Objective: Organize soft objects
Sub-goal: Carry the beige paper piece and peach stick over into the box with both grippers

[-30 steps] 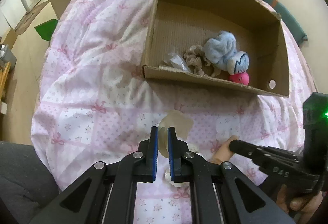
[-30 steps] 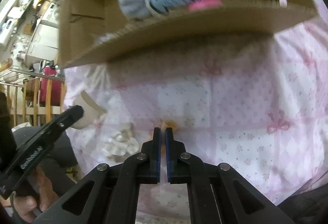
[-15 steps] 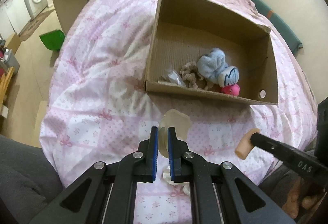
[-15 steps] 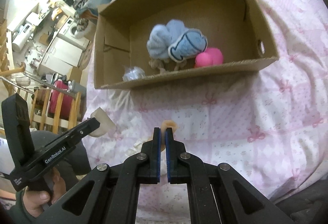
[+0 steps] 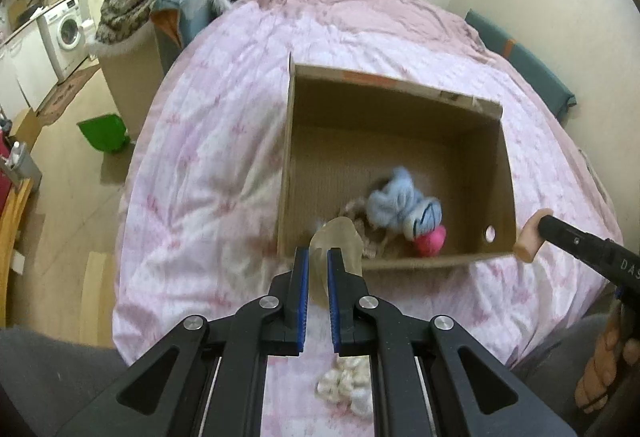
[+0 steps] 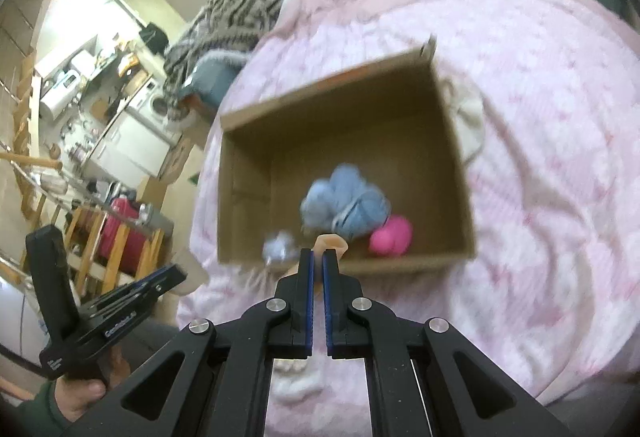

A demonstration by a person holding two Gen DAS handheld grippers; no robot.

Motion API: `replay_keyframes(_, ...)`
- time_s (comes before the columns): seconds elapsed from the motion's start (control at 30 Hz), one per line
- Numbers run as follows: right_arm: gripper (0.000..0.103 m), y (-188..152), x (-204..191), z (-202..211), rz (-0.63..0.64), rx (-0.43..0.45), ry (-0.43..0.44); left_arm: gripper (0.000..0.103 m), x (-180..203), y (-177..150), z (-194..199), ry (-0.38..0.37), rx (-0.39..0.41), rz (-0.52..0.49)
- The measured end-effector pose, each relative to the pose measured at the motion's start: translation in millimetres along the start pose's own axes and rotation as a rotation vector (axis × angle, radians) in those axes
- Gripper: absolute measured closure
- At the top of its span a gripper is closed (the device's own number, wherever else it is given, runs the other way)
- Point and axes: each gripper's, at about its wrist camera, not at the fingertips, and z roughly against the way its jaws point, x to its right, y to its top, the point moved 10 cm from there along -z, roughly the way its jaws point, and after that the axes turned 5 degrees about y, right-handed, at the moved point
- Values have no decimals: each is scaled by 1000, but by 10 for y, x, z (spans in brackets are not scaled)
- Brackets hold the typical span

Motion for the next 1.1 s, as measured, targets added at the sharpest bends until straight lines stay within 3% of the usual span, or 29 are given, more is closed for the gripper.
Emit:
replay_keyframes(0.23,97,318,219,-2,-7,47,-47,95,84,421,-103,7,43,-25)
replay_keyframes(0.4,97,349,382,-154,-15,46,-76,95,139,594,-274,10,52,-39)
replay_keyframes(0.53,97,254,522,-314,-67,22,-78,95,186,599,-496,14,50,-62)
replay_keyframes(0.7,97,210,553,-425,-27,-4,-123,95,152,396,-783,-13,0,-23)
replay_keyframes(0.9,97,140,558,-538,24,-42,-161,95,178,443,-771,4,51,-48)
replay_keyframes(1.1,97,97,532,-634,45,-69,-167,94,253,384,-821,-30,23,-42)
